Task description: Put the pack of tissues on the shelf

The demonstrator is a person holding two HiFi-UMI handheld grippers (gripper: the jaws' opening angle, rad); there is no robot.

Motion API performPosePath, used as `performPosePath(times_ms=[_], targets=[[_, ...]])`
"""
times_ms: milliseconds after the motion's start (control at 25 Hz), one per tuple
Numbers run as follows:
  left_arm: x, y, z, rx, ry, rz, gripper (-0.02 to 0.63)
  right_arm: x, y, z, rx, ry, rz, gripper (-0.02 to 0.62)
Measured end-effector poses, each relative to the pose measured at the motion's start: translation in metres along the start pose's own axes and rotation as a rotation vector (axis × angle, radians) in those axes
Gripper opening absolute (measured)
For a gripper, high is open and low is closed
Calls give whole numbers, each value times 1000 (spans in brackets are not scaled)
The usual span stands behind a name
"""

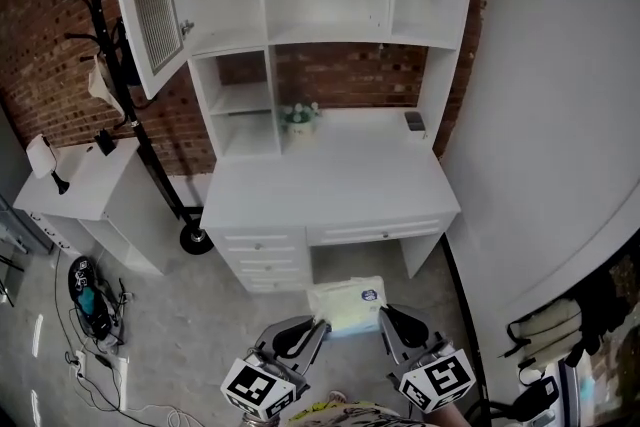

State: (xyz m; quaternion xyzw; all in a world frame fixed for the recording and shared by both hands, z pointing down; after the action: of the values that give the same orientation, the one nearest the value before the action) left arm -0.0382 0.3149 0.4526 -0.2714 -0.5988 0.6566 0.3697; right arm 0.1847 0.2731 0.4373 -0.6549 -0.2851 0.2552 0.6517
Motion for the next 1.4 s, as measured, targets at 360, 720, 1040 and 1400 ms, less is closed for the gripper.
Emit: performPosePath(times_ms=[360,720,1040,1400], targets=[[-31,-3,15,-4,24,4,34,-23,-4,-31,-8,19,2,32],[-58,12,59,-21,27,3,34,-72,3,-48,-16,13,-10,32],[-82,25,108,-29,-9,1,34,-119,10,-58,-12,-21,-24,32],[-99,29,160,-21,-48,12,34,-167,6,-62,-18,-62,-20,32]])
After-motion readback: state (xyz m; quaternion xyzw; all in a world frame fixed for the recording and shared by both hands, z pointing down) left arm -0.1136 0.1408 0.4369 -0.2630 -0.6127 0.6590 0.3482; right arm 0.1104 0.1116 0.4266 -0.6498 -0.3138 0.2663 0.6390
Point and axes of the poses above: the fingertips, and each gripper's own axes: x backward along the fingers, z to its left, y out of its top, the point moved 10 cm from there along x, backward along the fingers, and after that the axes turned 9 degrees about -z, right-handed, at the moved point
